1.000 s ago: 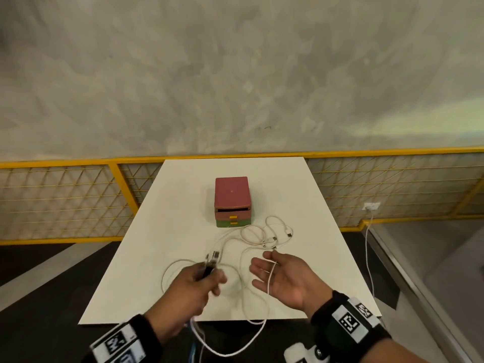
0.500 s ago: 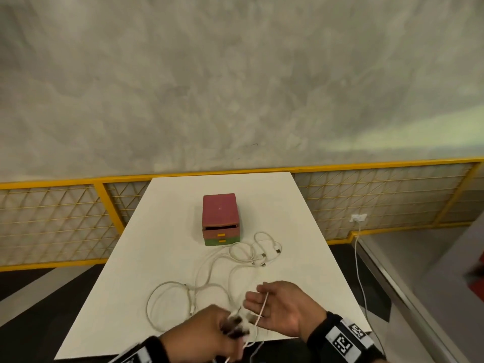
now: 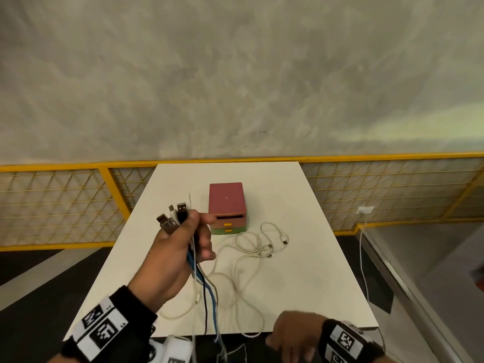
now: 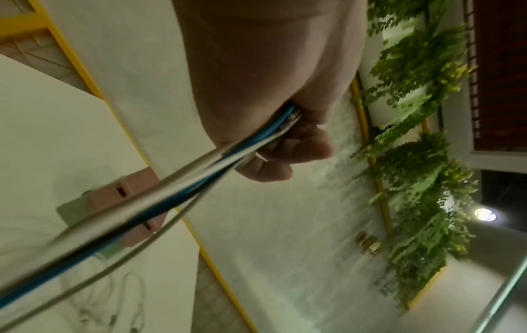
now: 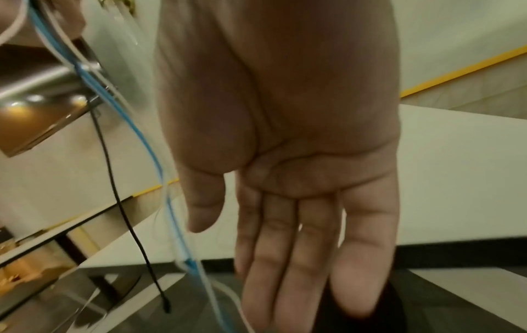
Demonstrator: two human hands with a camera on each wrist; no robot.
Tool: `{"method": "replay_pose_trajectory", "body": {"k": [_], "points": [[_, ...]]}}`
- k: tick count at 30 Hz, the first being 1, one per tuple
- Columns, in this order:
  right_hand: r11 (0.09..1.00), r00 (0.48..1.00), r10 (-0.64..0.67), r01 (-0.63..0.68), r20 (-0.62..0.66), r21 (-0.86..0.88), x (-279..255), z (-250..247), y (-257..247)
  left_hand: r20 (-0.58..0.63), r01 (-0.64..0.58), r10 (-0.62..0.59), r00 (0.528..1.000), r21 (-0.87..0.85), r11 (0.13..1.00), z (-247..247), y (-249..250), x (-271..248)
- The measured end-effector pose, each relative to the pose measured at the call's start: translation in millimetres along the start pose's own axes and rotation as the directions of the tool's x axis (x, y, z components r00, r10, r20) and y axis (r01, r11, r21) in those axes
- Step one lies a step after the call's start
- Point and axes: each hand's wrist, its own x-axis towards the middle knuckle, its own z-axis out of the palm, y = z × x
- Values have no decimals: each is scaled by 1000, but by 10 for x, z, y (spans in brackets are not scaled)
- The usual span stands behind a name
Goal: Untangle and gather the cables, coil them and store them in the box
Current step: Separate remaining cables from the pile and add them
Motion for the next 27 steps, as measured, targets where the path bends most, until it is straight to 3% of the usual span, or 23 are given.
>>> {"method": "replay_pose_trajectory", "body": {"k": [2,5,7,8,13,16,18,23,24,26,27], "points": [[947,952,103,-182,-288,-263,106,-225,180,25,-21,20,999,22,1000,70,63,31],[947,806,-21,-173,-591,-269,353,-638,284,49,-20,16,999,91,996,152,109,66],[952,725,-24,-194,-688,-237,588,-836,321,62,-5,-4,998,148,989,159,106,96],[943,705,-17,-226,-709,-246,701,-912,371,67,3,-14,998,163,987,151,99,105],[811,711,23,-424,-703,-403,1127,-1122,430,23,65,-70,997,177,982,-37,89,275],[719,703,-22,-483,-711,-500,1245,-1072,450,-25,68,-64,998,173,983,-159,82,401],[701,666,-137,-458,-733,-546,1251,-977,504,-41,66,-60,997,164,984,-185,78,454],[644,753,-239,-350,-613,-680,1096,-825,587,-14,44,-42,999,201,979,-145,-25,559],[678,749,-287,-281,-597,-679,957,-809,484,-13,56,-54,998,195,979,-114,-63,573],[851,709,-270,-140,-651,-506,775,-811,273,-13,81,-80,997,172,982,-76,-145,591],[930,701,-265,4,-662,-367,692,-816,147,-14,92,-91,996,169,981,-61,-195,603]]}}
